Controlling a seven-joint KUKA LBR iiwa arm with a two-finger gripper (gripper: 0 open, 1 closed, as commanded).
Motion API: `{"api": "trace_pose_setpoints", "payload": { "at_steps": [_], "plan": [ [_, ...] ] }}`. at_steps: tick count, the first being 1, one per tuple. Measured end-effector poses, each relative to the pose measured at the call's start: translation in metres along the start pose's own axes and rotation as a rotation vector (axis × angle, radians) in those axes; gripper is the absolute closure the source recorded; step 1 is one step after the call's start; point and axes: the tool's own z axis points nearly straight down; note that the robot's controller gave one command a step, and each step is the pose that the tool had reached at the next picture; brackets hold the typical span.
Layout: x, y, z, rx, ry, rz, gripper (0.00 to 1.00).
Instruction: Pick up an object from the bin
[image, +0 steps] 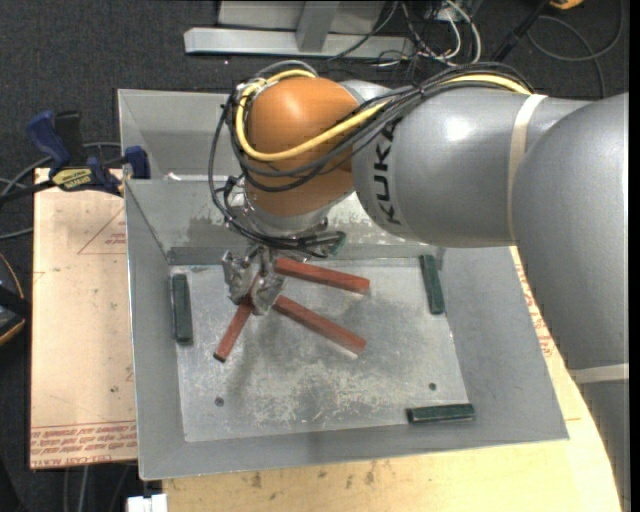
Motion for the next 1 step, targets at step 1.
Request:
{"api": "trace_pose_setpoints", "payload": {
  "at_steps": [1],
  "plan": [
    [0.0001,0.0005,-0.0073,-0.002,0.002,0.001,1.0]
  ]
}}
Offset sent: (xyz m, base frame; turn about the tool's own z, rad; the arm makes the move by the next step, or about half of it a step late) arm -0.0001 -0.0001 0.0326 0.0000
